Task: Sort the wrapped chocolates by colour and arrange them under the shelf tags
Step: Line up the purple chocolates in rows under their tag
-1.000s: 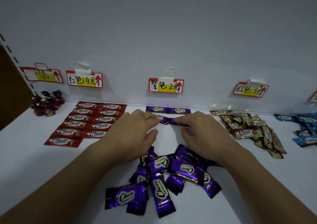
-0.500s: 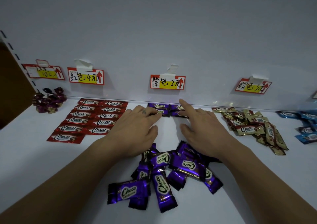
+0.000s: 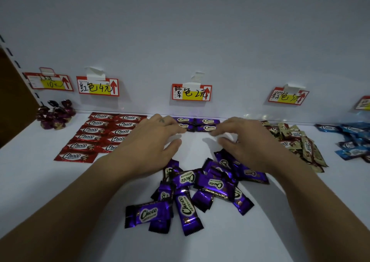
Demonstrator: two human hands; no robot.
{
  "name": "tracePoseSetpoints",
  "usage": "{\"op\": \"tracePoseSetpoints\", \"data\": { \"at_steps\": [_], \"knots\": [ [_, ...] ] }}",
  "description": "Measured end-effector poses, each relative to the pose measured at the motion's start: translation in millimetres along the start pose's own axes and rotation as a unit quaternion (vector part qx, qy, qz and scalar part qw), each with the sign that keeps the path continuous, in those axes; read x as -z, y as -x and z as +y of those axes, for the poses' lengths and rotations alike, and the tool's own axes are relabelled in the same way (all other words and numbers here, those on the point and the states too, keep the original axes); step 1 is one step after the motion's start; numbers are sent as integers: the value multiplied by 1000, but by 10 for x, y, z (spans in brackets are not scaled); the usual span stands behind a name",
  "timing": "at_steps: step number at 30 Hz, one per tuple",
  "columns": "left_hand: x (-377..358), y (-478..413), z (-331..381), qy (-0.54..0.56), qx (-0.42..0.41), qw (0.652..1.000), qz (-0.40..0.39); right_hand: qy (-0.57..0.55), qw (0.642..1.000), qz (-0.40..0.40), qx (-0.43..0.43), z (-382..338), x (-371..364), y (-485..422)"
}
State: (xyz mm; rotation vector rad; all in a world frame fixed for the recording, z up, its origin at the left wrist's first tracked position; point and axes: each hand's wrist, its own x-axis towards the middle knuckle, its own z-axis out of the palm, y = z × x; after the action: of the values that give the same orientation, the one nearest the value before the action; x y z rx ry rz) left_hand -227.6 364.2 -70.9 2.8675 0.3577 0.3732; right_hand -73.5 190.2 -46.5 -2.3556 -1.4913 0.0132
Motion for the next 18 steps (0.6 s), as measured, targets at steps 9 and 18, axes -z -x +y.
{"op": "tracePoseSetpoints", "data": {
  "at_steps": [9,18],
  "knots": [
    [190,211,-39,68,37,987,-141,-1,992,-126,-30,-85,275,236],
    [251,237,-97,111,23,976,-185,-13,987,-159,-24,-68,146,190]
  ]
}}
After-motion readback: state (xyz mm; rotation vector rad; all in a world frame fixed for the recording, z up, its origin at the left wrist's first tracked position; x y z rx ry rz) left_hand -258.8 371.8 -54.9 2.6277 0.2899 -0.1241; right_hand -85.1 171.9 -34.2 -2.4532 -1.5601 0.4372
